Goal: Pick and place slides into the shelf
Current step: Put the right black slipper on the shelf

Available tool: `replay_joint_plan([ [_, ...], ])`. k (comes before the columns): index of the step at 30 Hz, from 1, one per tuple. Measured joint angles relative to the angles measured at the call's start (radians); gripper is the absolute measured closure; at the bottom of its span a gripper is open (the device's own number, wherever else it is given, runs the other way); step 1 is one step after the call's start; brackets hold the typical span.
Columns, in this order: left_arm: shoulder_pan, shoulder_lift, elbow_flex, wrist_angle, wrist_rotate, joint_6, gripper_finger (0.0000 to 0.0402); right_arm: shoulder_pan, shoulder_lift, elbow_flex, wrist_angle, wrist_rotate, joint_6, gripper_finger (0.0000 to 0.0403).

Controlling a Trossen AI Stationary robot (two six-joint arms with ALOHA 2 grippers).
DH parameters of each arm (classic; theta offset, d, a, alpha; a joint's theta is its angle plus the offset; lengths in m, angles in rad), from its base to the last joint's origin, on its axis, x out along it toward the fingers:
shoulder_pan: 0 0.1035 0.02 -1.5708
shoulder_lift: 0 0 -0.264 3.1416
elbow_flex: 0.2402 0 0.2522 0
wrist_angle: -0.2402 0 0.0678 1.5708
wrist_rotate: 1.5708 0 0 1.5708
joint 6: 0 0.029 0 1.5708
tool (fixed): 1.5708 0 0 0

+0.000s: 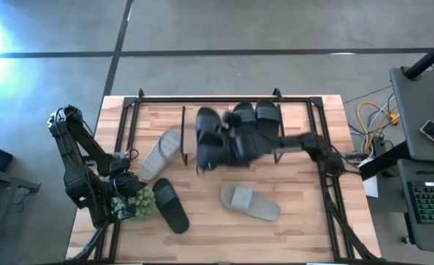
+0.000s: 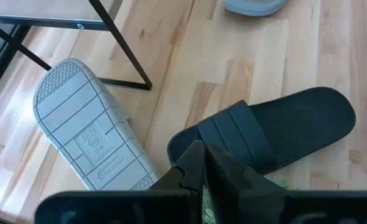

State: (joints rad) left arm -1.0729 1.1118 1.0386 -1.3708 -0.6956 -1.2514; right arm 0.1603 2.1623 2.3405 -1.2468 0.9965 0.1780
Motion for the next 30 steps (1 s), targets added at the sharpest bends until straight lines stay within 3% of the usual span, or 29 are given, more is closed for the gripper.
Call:
replay_joint_plan([
  [7, 0.0, 0.0, 0.0, 0.0, 0.0, 0.0, 0.0402, -0.164, 0.0, -0.061, 0.001, -0.133, -0.178, 0.039],
  [14, 0.0, 0.0, 0.0, 0.0, -0.001, 0.0, 0.0402, -0.2, 0.0, -0.145, 0.012, -0.161, -0.335, 0.039],
  [30, 0.0, 0.0, 0.0, -0.003, -0.001, -0.001, 0.0402, -0.207, -0.001, -0.24, 0.023, -0.135, -0.249, 0.039],
])
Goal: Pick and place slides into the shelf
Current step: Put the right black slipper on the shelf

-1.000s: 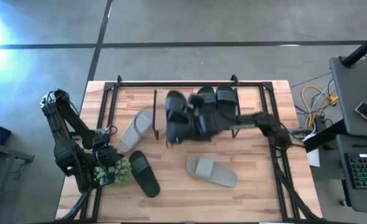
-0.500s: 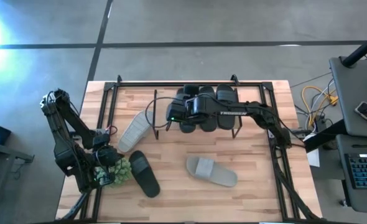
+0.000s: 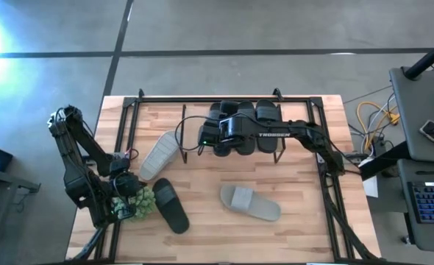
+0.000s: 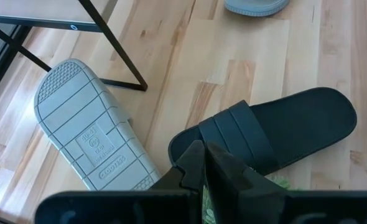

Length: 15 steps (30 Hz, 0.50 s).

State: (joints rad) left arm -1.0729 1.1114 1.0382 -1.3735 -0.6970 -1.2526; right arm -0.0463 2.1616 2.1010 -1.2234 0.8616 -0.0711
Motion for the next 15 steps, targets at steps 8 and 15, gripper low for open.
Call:
replay_joint_plan([
  [8, 0.0, 0.0, 0.0, 0.001, 0.0, -0.002, 0.0402, 0.0, 0.0, 0.005, -0.006, -0.005, 0.043, 0.0322],
  [15, 0.0, 0.0, 0.0, 0.002, 0.0, -0.011, 0.0402, 0.012, -0.011, 0.026, -0.009, -0.008, 0.027, 0.0257],
])
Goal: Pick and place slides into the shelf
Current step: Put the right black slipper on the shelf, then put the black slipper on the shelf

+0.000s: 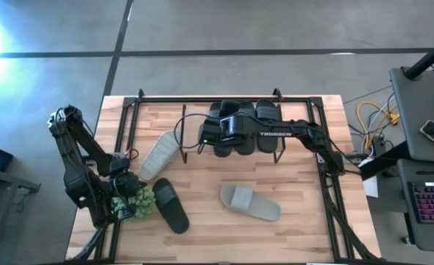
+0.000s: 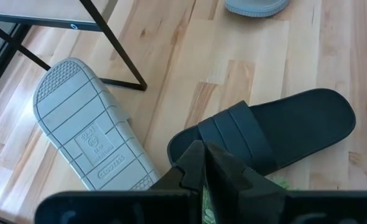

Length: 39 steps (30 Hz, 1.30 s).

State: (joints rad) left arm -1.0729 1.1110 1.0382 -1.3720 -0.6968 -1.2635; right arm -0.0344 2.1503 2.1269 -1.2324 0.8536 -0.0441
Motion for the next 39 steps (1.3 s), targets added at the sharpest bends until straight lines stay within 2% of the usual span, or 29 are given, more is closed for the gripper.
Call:
replay_joint_plan([
  [5, 0.0, 0.0, 0.0, 0.001, 0.0, -0.018, 0.0402, 0.017, -0.023, 0.012, -0.007, 0.0, -0.004, 0.0246],
  [11, 0.0, 0.0, 0.0, 0.002, -0.027, -0.091, 0.0402, 0.059, -0.102, 0.012, -0.032, -0.056, 0.11, 0.0247],
  [16, 0.0, 0.001, 0.011, 0.003, -0.057, -0.001, 0.0402, 0.135, -0.213, 0.012, -0.086, -0.08, 0.296, 0.0246],
  [18, 0.0, 0.001, 0.026, 0.016, -0.107, 0.021, 0.0402, 0.18, -0.263, 0.012, -0.105, -0.081, 0.346, 0.0248],
  [20, 0.008, 0.001, 0.045, 0.055, -0.155, 0.056, 0.0402, 0.228, -0.313, 0.012, -0.115, -0.095, 0.375, 0.025],
  [22, 0.031, 0.001, 0.064, 0.1, -0.156, 0.098, 0.0402, 0.278, -0.359, 0.012, -0.134, -0.096, 0.419, 0.0253],
  [27, 0.17, 0.025, 0.07, 0.286, -0.026, 0.302, 0.0402, 0.394, -0.468, 0.012, -0.203, -0.093, 0.547, 0.0259],
  [31, 0.32, 0.113, 0.082, 0.3, 0.041, 0.384, 0.0402, 0.482, -0.51, 0.012, -0.307, -0.089, 0.65, 0.0264],
  [35, 0.445, 0.215, 0.113, 0.209, 0.087, 0.326, 0.0402, 0.534, -0.531, -0.007, -0.34, -0.11, 0.691, 0.0269],
  [39, 0.523, 0.317, 0.166, 0.147, 0.204, 0.204, 0.0392, 0.557, -0.553, -0.021, -0.339, -0.12, 0.69, 0.0269],
])
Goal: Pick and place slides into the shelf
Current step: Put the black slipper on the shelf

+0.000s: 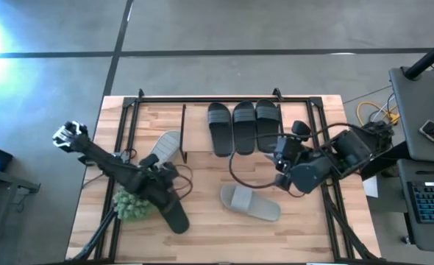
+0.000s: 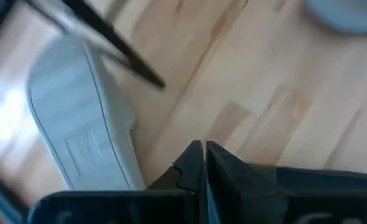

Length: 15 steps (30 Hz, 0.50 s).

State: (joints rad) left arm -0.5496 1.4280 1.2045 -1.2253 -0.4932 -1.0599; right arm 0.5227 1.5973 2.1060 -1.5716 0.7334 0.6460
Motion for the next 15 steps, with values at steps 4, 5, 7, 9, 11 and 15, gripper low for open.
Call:
replay_joint_plan([
  [4, 0.015, 0.091, 0.057, 0.0, 0.079, -0.029, 0.0357, 0.009, -0.014, -0.024, 0.0, -0.008, -0.002, 0.0269],
  [5, 0.015, 0.116, 0.074, -0.006, 0.097, -0.044, 0.0345, 0.009, -0.018, -0.03, 0.001, -0.008, -0.007, 0.0269],
  [7, 0.015, 0.16, 0.103, -0.023, 0.143, -0.06, 0.0321, 0.009, -0.027, -0.042, 0.001, -0.008, -0.011, 0.0269],
  [9, 0.015, 0.204, 0.126, -0.048, 0.201, -0.06, 0.0298, 0.009, -0.034, -0.052, 0.0, -0.008, -0.019, 0.0269],
  [11, 0.014, 0.253, 0.146, -0.081, 0.235, -0.06, 0.028, 0.009, -0.037, -0.058, 0.0, -0.008, -0.026, 0.0269],
  [15, 0.004, 0.351, 0.174, -0.191, 0.266, -0.061, 0.027, 0.008, -0.038, -0.061, 0.0, -0.008, -0.043, 0.0269],
])
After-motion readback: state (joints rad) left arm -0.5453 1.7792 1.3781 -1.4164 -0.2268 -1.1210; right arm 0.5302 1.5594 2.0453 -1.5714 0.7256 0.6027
